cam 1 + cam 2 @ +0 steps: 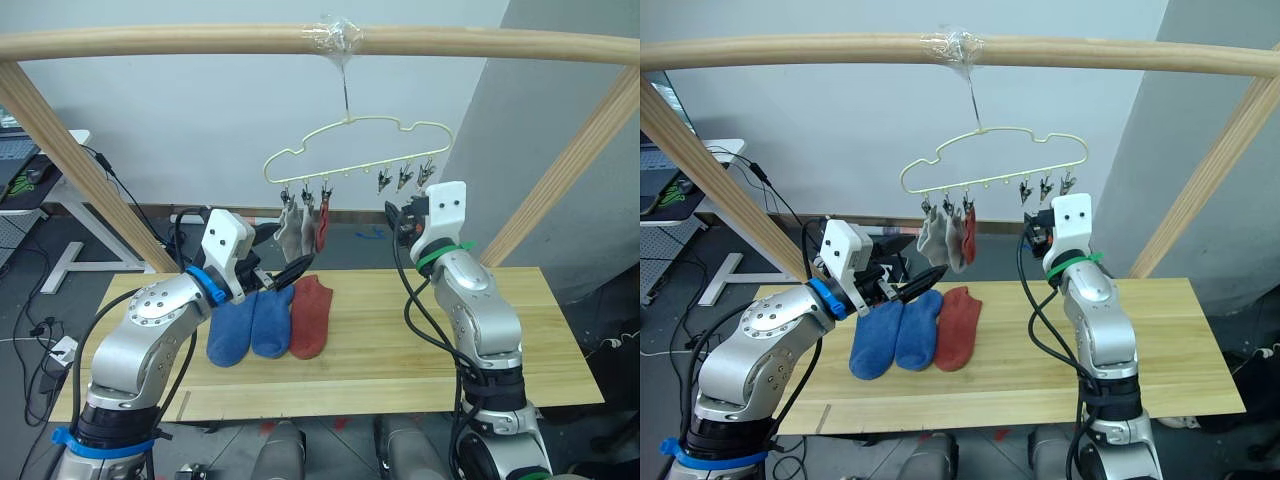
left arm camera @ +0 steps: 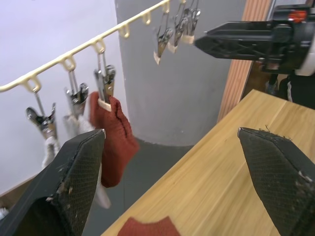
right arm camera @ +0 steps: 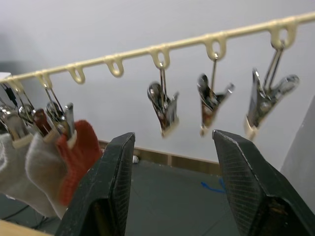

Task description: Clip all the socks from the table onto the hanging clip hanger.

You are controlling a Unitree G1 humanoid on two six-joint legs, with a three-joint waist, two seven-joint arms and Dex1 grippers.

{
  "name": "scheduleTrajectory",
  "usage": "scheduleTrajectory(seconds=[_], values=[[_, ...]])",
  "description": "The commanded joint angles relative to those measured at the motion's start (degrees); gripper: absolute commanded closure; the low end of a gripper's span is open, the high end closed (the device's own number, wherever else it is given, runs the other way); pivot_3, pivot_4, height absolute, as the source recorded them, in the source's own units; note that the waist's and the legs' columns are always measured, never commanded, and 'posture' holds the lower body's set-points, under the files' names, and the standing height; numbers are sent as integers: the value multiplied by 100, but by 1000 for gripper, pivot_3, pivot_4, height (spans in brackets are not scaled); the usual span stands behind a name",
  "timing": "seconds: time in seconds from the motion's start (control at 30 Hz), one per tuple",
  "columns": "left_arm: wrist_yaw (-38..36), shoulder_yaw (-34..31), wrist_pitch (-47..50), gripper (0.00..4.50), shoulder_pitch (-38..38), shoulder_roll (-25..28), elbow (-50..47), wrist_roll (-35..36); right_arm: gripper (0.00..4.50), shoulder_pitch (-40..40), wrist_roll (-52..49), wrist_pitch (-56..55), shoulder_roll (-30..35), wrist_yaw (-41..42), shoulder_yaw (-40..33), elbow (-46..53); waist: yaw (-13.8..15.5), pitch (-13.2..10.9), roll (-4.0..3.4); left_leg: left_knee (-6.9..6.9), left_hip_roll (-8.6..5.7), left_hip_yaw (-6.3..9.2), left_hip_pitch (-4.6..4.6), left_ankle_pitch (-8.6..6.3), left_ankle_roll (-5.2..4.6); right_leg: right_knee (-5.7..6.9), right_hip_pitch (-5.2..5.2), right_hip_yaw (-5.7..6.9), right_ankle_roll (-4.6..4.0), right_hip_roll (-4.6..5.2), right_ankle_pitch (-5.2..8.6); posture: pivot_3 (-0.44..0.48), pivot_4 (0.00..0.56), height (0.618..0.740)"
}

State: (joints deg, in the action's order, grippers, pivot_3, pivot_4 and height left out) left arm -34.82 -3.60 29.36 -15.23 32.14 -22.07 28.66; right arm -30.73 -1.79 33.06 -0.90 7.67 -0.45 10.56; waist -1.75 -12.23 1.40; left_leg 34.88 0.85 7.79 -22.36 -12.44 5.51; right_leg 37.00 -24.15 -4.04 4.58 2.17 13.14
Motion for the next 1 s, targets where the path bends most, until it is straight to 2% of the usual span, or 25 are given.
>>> scheduleTrajectory(seconds=[0.03, 0.73, 1.0], values=[[120, -51, -25, 0, -61, -74, -244, -22, 1886, -256, -137, -252, -104, -123, -71, -286, -1, 0, 0, -1, 0, 0, 1, 0, 0, 1, 0, 0, 0, 0, 0, 97, 169, 740], [379, -124, 92, 0, -55, -140, -477, 18, 1886, -1128, -278, -892, -164, -297, -107, -1712, 8, -3, -4, -2, -1, 4, -5, -1, -1, -3, -2, 2, 18, -1, -15, 134, 187, 740], [329, -180, -73, 0, -404, -77, -204, -71, 1886, -1454, -316, -1232, -322, -255, -21, -2203, 9, -4, -5, -3, -1, 5, -7, -1, -1, -3, -2, 3, 18, -1, -15, 134, 187, 740]])
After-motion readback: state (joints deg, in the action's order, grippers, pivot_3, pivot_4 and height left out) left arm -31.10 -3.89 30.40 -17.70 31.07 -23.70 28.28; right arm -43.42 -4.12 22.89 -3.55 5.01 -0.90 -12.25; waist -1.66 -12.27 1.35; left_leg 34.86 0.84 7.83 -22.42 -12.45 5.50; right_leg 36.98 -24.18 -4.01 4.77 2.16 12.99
